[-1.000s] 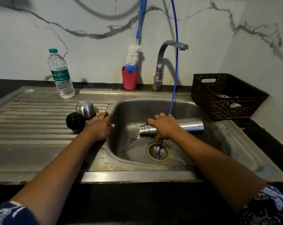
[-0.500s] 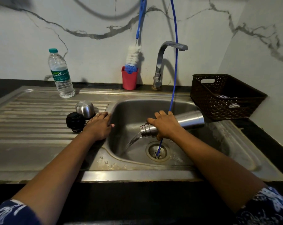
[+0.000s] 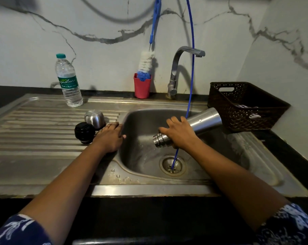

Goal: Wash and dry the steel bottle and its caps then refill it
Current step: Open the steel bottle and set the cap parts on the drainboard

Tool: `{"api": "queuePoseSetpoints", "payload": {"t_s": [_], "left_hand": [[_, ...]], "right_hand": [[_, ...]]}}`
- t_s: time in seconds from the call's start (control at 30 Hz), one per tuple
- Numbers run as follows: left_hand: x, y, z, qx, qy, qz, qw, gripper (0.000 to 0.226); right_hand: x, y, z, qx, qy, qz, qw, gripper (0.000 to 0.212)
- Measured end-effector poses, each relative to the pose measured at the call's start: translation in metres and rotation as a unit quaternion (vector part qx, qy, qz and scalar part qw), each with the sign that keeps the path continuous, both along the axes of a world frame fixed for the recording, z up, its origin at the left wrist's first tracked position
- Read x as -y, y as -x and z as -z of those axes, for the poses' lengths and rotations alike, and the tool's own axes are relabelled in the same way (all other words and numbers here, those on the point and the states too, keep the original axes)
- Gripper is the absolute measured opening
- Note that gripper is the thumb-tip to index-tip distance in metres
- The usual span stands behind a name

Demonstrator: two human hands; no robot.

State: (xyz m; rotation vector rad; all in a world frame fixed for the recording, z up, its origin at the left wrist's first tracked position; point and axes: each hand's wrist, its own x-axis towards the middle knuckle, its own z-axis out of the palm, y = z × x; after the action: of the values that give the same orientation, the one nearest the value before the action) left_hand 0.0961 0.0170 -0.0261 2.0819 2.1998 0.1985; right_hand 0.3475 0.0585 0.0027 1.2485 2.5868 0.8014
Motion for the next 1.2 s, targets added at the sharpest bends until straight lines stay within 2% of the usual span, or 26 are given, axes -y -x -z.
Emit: {"api": "queuePoseSetpoints", "payload": {"t_s": [0.23, 0.37, 0.47, 0.57, 0.67, 0.83, 0.97, 1.07, 1.2], "left_hand": [[0.003, -0.005, -0.004, -0.006, -0.001, -0.004, 1.0, 0.061], [0.003, -0.008, -0.006, -0.009, -0.004, -0.01, 1.0, 0.061], [0.004, -0.011, -0.006, -0.013, -0.007, -0.017, 1.0, 0.06], [0.003, -0.011, -0.006, -0.016, -0.013, -0.02, 1.0, 0.059], [0.004, -0.012, -0.007, -0.02, -0.019, -0.023, 0.999, 0.058], [0.002, -0.015, -0.007, -0.029, -0.024, -0.032, 0.999, 0.056], [0.003, -0.014, -0.007, -0.036, -0.027, -0.036, 0.998, 0.056], [0.004, -0.015, -0.008, -0.034, -0.026, -0.037, 0.998, 0.055], [0.004, -0.016, -0.009, -0.034, -0.027, -0.036, 0.998, 0.055]], "right_hand": [[-0.002, 0.001, -0.012, -0.016, -0.058, -0.044, 0.997, 0.065], [-0.006, 0.003, -0.019, 0.027, -0.095, -0.074, 0.992, 0.066], [-0.014, 0.003, -0.034, 0.068, -0.147, -0.119, 0.98, 0.067], [-0.023, 0.002, -0.061, 0.055, -0.213, -0.166, 0.961, 0.059], [-0.031, 0.004, -0.077, 0.041, -0.246, -0.155, 0.956, 0.056], [-0.04, 0.011, -0.065, 0.111, -0.26, -0.216, 0.935, 0.053], [-0.041, 0.018, -0.068, 0.049, -0.249, -0.172, 0.952, 0.056], [-0.04, 0.02, -0.054, 0.075, -0.244, -0.19, 0.948, 0.061], [-0.035, 0.021, -0.044, 0.041, -0.211, -0.182, 0.96, 0.062]]}}
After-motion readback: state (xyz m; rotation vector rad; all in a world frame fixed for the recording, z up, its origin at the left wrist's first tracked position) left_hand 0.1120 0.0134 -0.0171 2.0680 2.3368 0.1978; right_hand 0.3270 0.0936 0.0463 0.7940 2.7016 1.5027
